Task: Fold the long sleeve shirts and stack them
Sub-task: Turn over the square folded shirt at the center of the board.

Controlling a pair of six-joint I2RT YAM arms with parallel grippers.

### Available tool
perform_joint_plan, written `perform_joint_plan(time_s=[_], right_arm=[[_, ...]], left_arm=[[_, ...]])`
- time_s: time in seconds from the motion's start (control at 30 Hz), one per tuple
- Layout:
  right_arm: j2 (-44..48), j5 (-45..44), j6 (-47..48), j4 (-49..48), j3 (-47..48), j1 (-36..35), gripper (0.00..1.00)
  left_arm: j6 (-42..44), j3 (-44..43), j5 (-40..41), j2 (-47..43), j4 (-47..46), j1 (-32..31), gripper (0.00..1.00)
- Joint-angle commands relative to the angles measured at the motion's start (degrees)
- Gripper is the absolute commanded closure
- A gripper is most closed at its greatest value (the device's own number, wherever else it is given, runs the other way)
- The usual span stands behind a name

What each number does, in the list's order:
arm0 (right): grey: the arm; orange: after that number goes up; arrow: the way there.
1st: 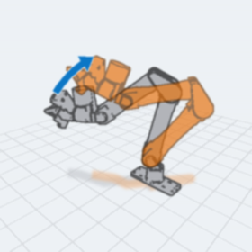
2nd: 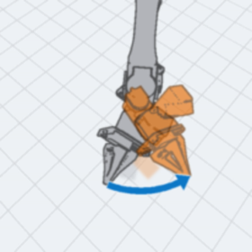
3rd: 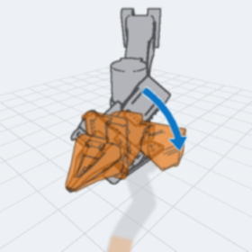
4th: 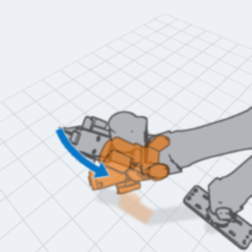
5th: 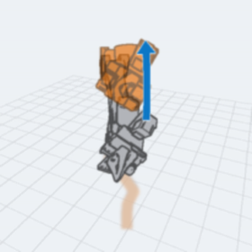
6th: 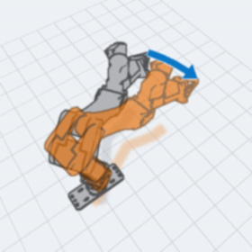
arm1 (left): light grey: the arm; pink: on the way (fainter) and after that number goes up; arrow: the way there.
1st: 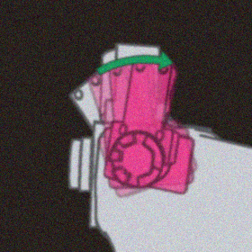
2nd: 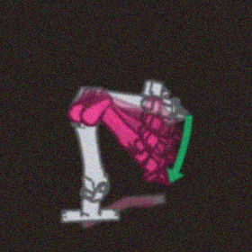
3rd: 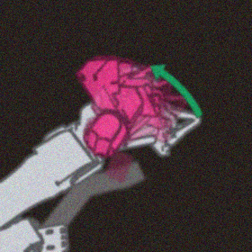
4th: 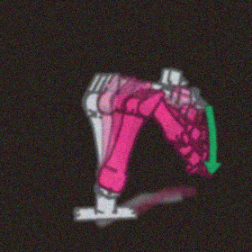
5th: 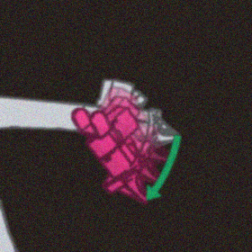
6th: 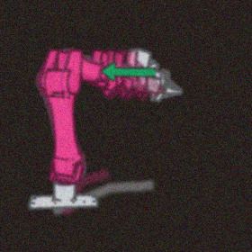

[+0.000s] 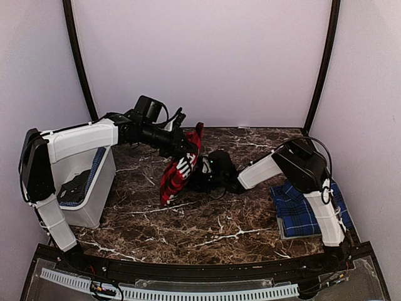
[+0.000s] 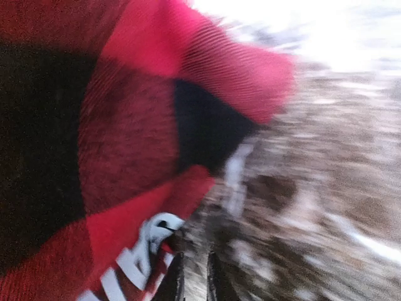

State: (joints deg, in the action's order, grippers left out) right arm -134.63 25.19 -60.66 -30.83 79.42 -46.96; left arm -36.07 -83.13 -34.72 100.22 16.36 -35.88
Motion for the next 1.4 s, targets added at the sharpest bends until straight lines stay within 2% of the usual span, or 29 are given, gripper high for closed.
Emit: perform_joint_plan(time_s=[0.0, 0.2, 0.4, 0.6, 0.67, 0.77, 0.87, 0.93, 1.1, 1.37], right_arm=[[4.79, -3.95, 3.02, 5.38, -3.86, 2.17, 0.87], [12.28, -6.84, 6.09, 9.32, -8.75, 4.26, 0.77], [24.05, -12.53, 12.53, 18.17, -12.31, 6.58, 0.64], [38.47, -19.63, 18.55, 27.50, -16.28, 9.08, 0.52], [42.19, -22.16, 20.52, 30.36, -17.28, 9.67, 0.49], [46.91, -26.07, 22.26, 34.90, -18.75, 10.23, 0.41], [50.29, -27.48, 22.84, 36.52, -20.21, 10.48, 0.34], [51.41, -27.26, 22.76, 36.41, -21.39, 10.53, 0.32], [50.59, -26.10, 22.37, 35.81, -24.34, 10.49, 0.30], [44.86, -22.04, 22.76, 35.75, -24.74, 10.24, 0.32]], left_arm=[[0.65, 0.77, 0.20, -3.01, -0.70, -0.16, 1.00], [0.12, 0.86, 0.16, -2.20, -1.44, -0.15, 1.00], [-1.74, 1.20, 0.04, -0.67, -4.09, -0.54, 1.00], [-3.95, -2.54, 1.83, 7.35, -7.58, -4.89, 1.00], [-5.61, -5.11, 2.08, 11.70, -9.19, -7.33, 0.94], [-6.92, -13.53, 3.29, 17.70, -7.64, -11.64, 0.66], [-7.24, -19.33, 5.20, 20.74, -4.36, -13.14, 0.47], [-6.01, -20.78, 7.50, 20.42, -2.48, -13.00, 0.40], [-4.16, -20.23, 12.00, 16.90, 1.79, -11.50, 0.38], [-2.90, -1.30, 16.70, 5.86, 0.04, -3.78, 0.39]])
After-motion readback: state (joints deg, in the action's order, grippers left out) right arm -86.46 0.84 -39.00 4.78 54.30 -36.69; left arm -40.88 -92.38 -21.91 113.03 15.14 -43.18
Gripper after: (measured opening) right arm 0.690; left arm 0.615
